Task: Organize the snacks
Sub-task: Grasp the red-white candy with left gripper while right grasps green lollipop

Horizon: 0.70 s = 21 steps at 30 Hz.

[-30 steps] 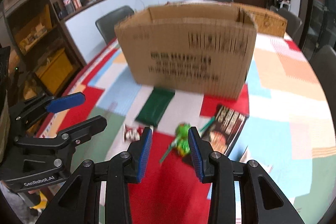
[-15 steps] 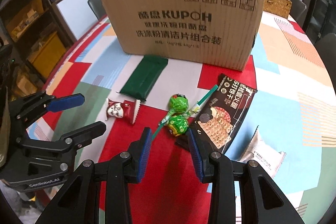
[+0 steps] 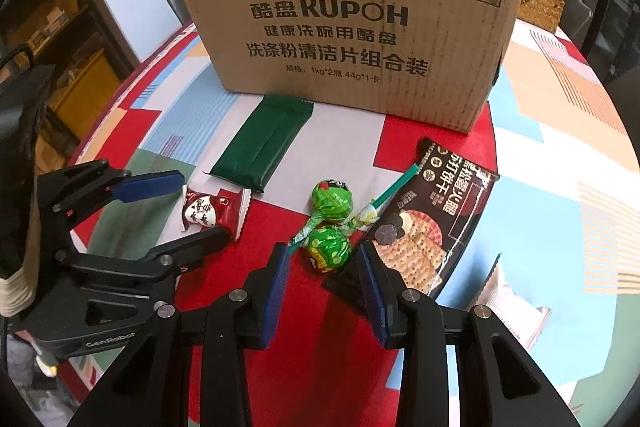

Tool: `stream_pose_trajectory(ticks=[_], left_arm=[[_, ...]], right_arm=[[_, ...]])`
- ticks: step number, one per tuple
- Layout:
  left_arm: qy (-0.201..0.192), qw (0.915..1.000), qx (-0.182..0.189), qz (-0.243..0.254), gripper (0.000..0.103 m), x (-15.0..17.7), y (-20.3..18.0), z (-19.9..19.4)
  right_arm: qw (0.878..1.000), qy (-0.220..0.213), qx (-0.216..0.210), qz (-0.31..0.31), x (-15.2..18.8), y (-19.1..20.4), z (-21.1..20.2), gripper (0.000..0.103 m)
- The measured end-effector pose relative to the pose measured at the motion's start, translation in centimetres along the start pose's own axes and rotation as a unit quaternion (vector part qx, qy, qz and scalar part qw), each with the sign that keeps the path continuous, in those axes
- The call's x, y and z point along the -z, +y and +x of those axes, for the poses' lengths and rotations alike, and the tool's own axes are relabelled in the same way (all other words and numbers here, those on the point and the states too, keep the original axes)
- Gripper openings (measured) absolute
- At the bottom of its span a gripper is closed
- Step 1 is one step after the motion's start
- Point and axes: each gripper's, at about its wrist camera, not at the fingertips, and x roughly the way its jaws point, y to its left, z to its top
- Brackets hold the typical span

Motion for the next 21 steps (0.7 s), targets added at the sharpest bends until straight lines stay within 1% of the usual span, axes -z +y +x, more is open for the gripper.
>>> stream_pose_trajectory(ticks=[6, 9, 10, 11, 13, 14, 17, 21], left_arm=[[0.004, 0.9999, 0.009, -0.005, 0.057, -0.5, 0.0, 0.7], [0.004, 0.9997, 0.019, -0.011, 0.050, -0.7, -0.1, 0.7], [0.004, 0.9996, 0.023, -0.013, 0.047, -0.7, -0.1, 0.7], [0.005, 0.9995, 0.027, -0.014, 0.039, -0.7, -0.1, 0.7], [0.009, 0.9992, 0.036, -0.019, 0.028, -0.7, -0.2, 0.8], [0.009, 0.9991, 0.035, -0.020, 0.025, -0.7, -0.2, 0.8], [0.008, 0.9989, 0.039, -0.024, 0.024, -0.6, -0.3, 0.7], [0.009, 0.9981, 0.048, -0.039, 0.023, -0.5, -0.1, 0.6]], right_arm=[[1.000, 0.000, -0.008, -0.005, -0.4, -0.1, 0.4, 0.036], [1.000, 0.000, -0.010, -0.009, -0.4, 0.0, 0.6, 0.036], [1.000, 0.000, -0.012, -0.011, -0.4, 0.0, 0.6, 0.035], [1.000, 0.001, -0.014, -0.013, -0.5, 0.1, 0.7, 0.034], [1.000, 0.001, -0.017, -0.014, -0.5, 0.1, 0.9, 0.033], [1.000, 0.000, -0.019, -0.014, -0.5, 0.1, 0.9, 0.033], [1.000, 0.001, -0.025, -0.014, -0.5, -0.1, 1.0, 0.032], [0.999, 0.008, -0.034, -0.012, -0.5, -0.3, 1.3, 0.027]])
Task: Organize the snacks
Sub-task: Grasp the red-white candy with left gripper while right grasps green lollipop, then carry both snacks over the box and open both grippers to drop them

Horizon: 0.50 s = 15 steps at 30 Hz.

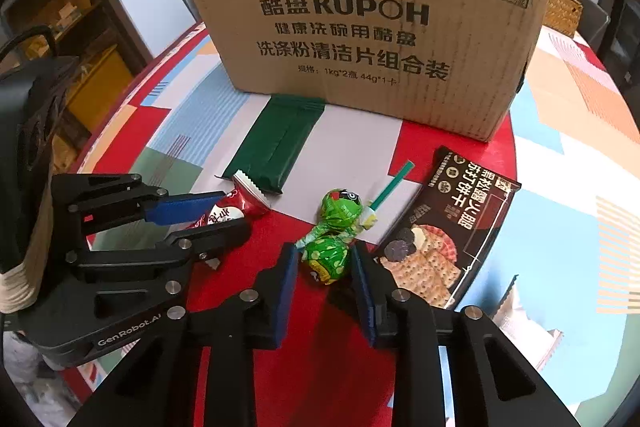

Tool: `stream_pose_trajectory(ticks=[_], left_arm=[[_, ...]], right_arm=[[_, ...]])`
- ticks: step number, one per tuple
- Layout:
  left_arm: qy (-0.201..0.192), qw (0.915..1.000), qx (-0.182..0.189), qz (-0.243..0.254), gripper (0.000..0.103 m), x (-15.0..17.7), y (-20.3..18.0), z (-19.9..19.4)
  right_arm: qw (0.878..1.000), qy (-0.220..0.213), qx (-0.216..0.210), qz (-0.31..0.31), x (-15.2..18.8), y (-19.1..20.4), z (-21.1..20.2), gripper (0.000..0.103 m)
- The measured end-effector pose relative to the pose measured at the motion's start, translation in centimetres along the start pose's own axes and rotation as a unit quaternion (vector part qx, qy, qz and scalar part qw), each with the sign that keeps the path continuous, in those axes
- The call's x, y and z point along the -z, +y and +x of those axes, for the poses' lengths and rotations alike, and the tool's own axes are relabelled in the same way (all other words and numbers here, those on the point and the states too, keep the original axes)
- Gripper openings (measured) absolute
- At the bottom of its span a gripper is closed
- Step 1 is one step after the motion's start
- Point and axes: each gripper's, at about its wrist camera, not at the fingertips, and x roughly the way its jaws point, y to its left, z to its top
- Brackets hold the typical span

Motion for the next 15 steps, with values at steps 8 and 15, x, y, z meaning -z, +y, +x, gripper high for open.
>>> stream_pose_trajectory(ticks=[8, 15], left_arm=[[-0.014, 0.9998, 0.003, -0.010, 0.022, 0.3, -0.3, -1.1], [-0.033, 0.9994, 0.004, -0.015, 0.022, 0.0, -0.8, -2.8]], right_arm=[[1.000, -0.006, -0.001, 0.008, 0.7, -0.1, -0.2, 0.026], [0.999, -0.029, 0.006, 0.012, 1.1, -0.1, -2.1, 0.026]])
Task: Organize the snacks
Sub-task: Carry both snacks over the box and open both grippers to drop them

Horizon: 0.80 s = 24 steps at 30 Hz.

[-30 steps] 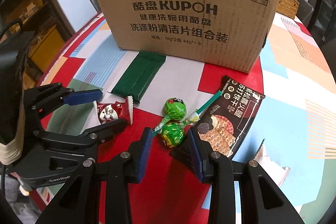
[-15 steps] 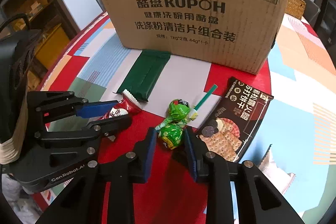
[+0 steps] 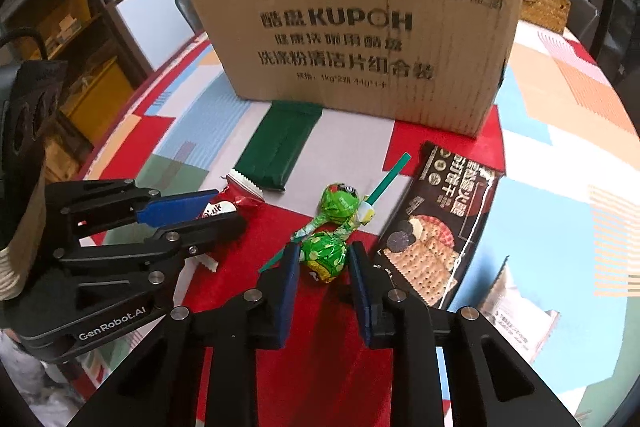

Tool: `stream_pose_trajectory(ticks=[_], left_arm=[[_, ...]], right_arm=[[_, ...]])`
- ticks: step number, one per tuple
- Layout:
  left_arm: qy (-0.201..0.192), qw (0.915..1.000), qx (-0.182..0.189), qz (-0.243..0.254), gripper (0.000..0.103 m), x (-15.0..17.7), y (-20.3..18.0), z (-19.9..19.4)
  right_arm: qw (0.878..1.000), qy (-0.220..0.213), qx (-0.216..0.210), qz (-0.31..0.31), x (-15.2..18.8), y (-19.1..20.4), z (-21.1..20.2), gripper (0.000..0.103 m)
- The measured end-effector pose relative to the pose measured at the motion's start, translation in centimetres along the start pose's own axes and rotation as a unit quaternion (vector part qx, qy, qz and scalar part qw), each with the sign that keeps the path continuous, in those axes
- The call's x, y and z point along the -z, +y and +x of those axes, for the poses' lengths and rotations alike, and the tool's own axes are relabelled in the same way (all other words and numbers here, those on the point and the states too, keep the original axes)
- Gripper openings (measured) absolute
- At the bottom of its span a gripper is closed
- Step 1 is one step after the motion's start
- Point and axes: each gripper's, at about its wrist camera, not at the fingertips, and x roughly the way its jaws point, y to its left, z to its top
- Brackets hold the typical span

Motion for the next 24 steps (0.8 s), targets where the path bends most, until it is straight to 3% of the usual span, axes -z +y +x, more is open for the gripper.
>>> stream_pose_trajectory(ticks=[13, 24], left_arm=[[-0.072, 0.9974, -0.003, 0.000, 0.022, -2.3, -0.7, -5.0], [-0.145, 0.9893, -0.017, 0.007, 0.022, -4.9, -2.5, -9.9]], right_arm=[[0.998, -0.064, 0.006, 0.004, -1.7, 0.3, -4.4, 0.026], [0.990, -0.140, 0.014, 0.006, -3.6, 0.7, -9.1, 0.026]])
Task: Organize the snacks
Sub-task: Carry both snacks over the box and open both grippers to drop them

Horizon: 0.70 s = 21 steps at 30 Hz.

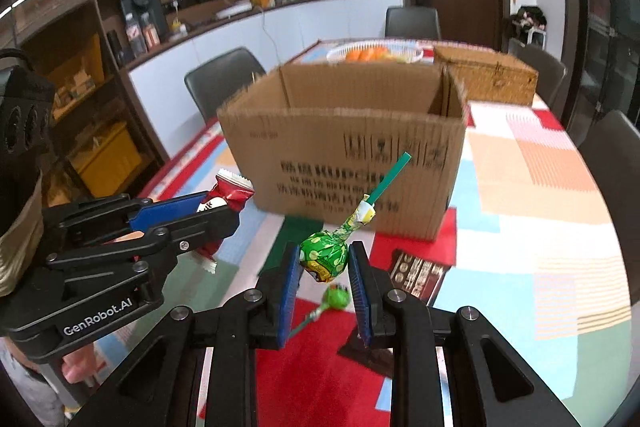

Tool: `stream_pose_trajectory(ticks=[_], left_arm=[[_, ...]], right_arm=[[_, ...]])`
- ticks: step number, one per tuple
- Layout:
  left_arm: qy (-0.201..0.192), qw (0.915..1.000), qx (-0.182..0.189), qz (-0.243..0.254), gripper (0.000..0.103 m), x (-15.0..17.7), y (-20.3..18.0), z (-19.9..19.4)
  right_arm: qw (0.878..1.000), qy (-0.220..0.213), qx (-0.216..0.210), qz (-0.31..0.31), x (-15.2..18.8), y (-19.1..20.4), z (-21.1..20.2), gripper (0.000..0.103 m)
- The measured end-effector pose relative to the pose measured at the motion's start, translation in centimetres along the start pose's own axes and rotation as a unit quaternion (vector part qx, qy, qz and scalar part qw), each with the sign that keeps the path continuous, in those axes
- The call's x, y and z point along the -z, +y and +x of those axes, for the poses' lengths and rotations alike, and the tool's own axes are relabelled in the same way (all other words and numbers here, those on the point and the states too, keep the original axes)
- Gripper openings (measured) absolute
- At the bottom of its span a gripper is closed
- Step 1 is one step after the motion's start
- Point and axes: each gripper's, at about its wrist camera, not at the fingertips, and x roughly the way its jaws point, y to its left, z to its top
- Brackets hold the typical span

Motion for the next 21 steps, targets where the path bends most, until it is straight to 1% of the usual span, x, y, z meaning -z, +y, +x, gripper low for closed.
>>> stream_pose_trajectory(ticks=[12, 16, 21], left_arm=[[-0.040, 0.9988, -0.019, -0.020, 0.022, -3.0, -1.0, -3.3], [-0.052, 0.9982, -0.023, -0.015, 0.022, -4.2, -1.2, -3.6], [-0.060, 0.9978, -0.022, -0.016, 0.022, -6.2, -0.5, -2.5]], right_arm=[[0.997, -0.074, -0.004, -0.006, -3.1, -0.1, -5.2, 0.026], [0.996, -0.091, -0.007, -0.004, -4.2, -0.2, -5.8, 0.026], [0.995, -0.101, 0.000, 0.000, -6.0, -1.0, -5.6, 0.026]])
